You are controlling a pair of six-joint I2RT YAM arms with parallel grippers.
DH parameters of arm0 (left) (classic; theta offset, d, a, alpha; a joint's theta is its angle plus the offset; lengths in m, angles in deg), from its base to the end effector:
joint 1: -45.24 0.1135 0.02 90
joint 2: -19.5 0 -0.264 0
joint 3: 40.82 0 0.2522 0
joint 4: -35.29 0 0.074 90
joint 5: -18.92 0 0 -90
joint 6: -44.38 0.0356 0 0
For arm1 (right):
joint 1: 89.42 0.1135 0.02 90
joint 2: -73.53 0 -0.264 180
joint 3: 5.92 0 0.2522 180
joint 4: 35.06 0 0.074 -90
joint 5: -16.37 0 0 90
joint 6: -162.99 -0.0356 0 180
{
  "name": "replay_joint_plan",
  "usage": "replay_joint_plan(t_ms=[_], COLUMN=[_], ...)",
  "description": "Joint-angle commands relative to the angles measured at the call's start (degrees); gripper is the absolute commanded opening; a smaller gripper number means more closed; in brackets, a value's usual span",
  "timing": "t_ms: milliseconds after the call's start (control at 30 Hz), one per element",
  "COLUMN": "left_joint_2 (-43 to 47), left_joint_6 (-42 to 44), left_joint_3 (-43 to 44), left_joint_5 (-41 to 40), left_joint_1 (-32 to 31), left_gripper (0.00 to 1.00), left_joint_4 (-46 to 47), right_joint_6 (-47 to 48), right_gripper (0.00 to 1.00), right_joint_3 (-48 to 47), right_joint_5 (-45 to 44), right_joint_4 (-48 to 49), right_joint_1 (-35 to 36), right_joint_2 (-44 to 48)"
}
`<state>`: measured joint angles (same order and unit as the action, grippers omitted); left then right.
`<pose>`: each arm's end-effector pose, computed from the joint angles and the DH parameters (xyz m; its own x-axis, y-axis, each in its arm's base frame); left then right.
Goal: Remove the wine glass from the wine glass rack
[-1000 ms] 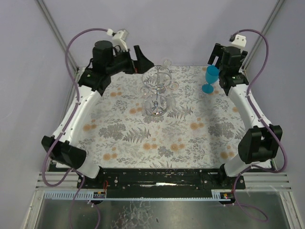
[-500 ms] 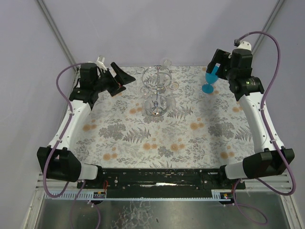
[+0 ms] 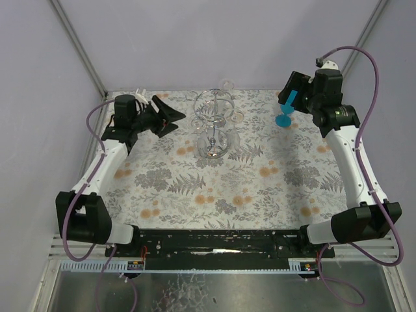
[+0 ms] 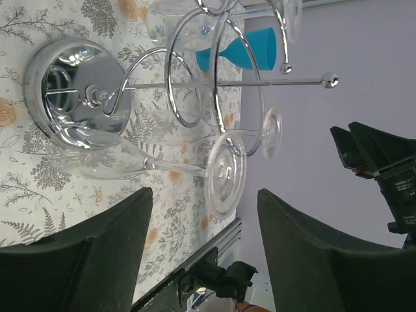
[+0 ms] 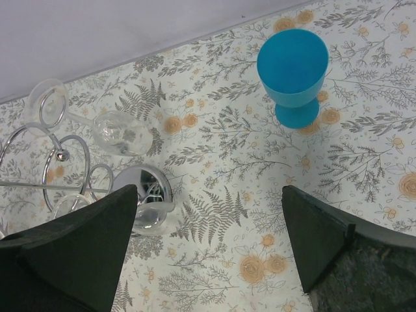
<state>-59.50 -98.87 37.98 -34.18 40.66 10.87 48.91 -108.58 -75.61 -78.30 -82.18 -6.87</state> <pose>0.3123 -0.0465 0.3291 -0.7356 -0.5839 -0.3435 0.0310 0.4775 -0.8781 0.3094 0.0381 0.4301 -0.3626 0.3650 -0.8575 0.0591 0.9273 0.3697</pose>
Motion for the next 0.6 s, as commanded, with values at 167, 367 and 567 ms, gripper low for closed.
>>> replay_joint_plan(t_ms=[167, 367, 567], left_joint_2=[-3.7, -6.1, -6.6], left_joint_6=[-3.8, -5.0, -4.9], left_joint_3=[-1.1, -0.3, -0.3], left_joint_5=[5.1, 8.7, 11.0], left_joint_1=[0.3, 0.0, -0.5], left_gripper=[0.52, 0.49, 0.47], left_joint_4=[7.6, 8.8, 8.7], right_joint_6=[-0.7, -0.7, -0.8], right_gripper=[0.99, 0.99, 0.99], right_joint_3=[0.1, 0.1, -0.3], right_joint_5=[1.1, 0.9, 0.8], right_joint_4=[1.5, 1.5, 1.2], right_joint_1=[0.3, 0.3, 0.3], right_joint_2=[1.3, 1.1, 0.9])
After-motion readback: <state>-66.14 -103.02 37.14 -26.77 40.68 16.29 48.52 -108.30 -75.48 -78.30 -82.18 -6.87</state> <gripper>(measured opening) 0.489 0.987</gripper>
